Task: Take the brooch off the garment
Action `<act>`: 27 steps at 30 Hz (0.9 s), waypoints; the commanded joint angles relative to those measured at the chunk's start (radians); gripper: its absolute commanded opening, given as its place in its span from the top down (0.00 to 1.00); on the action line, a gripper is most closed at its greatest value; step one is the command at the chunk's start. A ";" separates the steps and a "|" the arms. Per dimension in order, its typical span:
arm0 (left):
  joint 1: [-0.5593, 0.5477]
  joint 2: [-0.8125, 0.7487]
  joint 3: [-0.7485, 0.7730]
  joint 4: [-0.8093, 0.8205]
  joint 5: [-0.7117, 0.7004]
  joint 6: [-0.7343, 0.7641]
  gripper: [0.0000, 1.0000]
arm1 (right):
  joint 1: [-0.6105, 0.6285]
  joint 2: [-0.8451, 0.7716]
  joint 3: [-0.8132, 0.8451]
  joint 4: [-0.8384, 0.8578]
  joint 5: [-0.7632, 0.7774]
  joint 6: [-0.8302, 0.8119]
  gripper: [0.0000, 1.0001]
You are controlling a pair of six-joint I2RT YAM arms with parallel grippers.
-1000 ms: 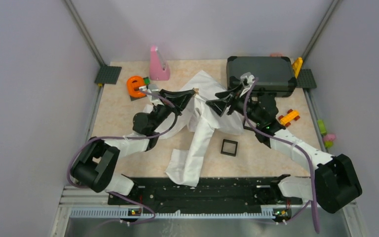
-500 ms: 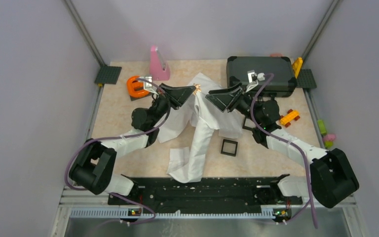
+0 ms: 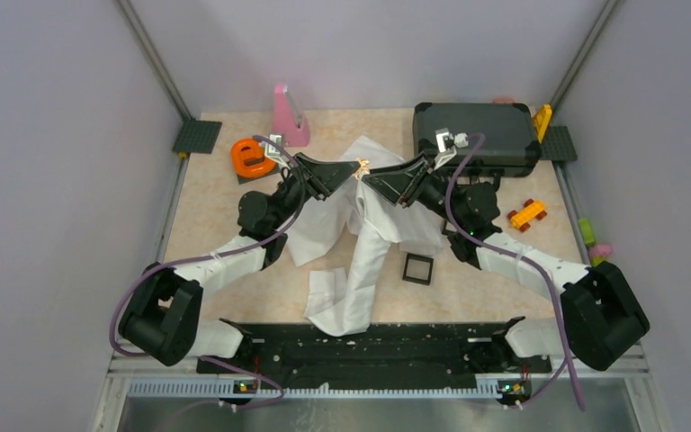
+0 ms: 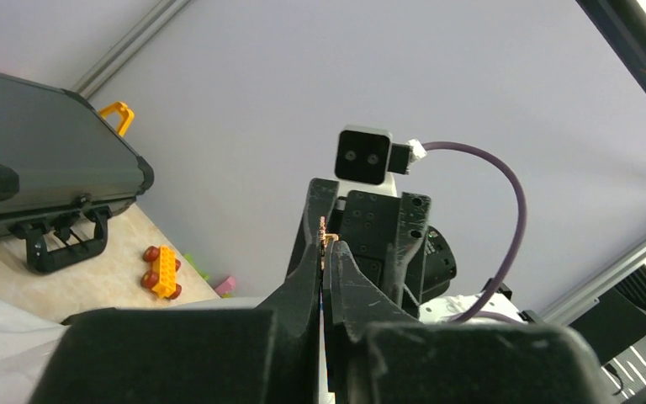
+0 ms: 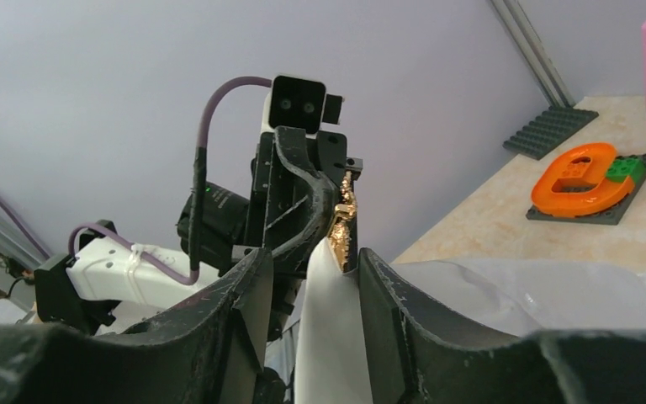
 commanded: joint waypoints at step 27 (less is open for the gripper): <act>-0.023 -0.035 0.056 0.140 0.100 0.004 1.00 | 0.022 0.087 0.075 0.034 -0.010 0.064 0.84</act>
